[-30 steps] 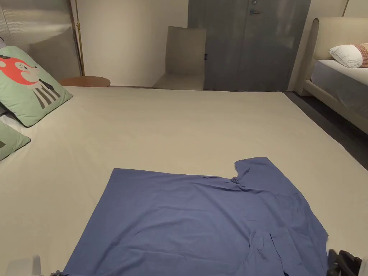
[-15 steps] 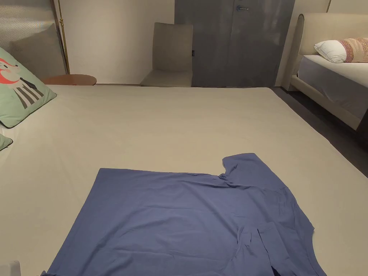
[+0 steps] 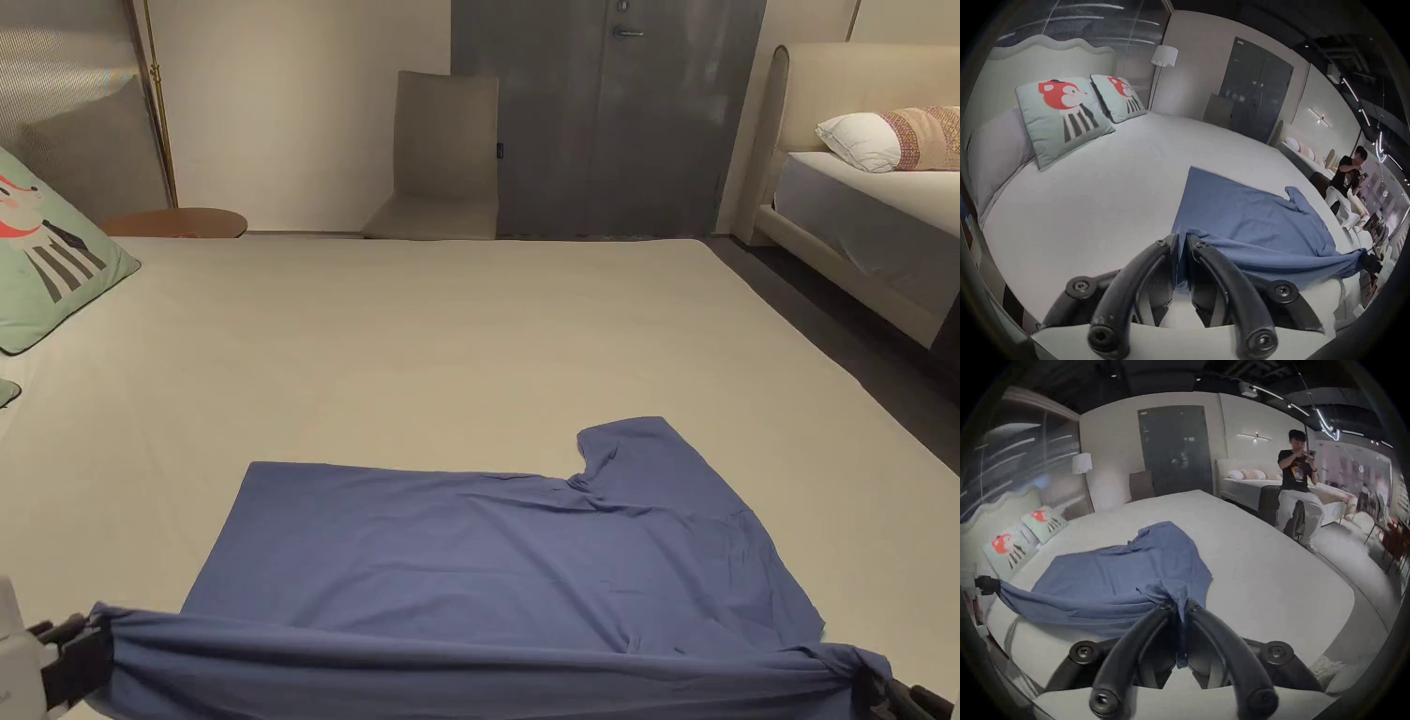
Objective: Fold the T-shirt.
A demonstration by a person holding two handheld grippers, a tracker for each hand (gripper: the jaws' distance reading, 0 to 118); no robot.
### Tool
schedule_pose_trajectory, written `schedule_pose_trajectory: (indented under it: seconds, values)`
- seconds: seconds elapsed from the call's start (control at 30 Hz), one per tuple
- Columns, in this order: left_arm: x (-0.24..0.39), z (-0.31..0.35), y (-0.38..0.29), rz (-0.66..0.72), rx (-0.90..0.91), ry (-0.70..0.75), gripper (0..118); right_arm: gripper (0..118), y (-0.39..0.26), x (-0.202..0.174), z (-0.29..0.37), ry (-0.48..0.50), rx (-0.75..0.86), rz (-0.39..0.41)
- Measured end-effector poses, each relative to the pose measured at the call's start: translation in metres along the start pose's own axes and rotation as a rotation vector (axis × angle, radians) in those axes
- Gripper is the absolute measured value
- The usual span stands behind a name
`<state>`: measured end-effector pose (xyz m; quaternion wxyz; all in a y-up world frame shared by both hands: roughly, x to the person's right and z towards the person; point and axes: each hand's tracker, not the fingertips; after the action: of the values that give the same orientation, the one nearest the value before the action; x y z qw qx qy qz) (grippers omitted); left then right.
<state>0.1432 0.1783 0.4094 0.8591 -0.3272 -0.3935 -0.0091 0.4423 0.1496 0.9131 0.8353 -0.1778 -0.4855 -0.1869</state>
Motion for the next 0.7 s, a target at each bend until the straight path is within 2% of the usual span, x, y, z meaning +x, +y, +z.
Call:
schedule_pose_trajectory:
  seconds: [0.2, 0.3, 0.7]
  values:
    - [0.029, -0.071, 0.04, -0.039, -0.023, 0.01, 5, 5, 0.029, -0.001, -0.058, -0.044, -0.076, -0.084]
    - [0.04, -0.107, 0.049, -0.053, -0.046, 0.027, 5, 5, 0.04, 0.0, -0.089, -0.064, -0.129, -0.093]
    - [0.046, -0.212, 0.051, -0.106, -0.181, 0.125, 5, 5, 0.053, -0.003, -0.175, -0.105, -0.33, 0.007]
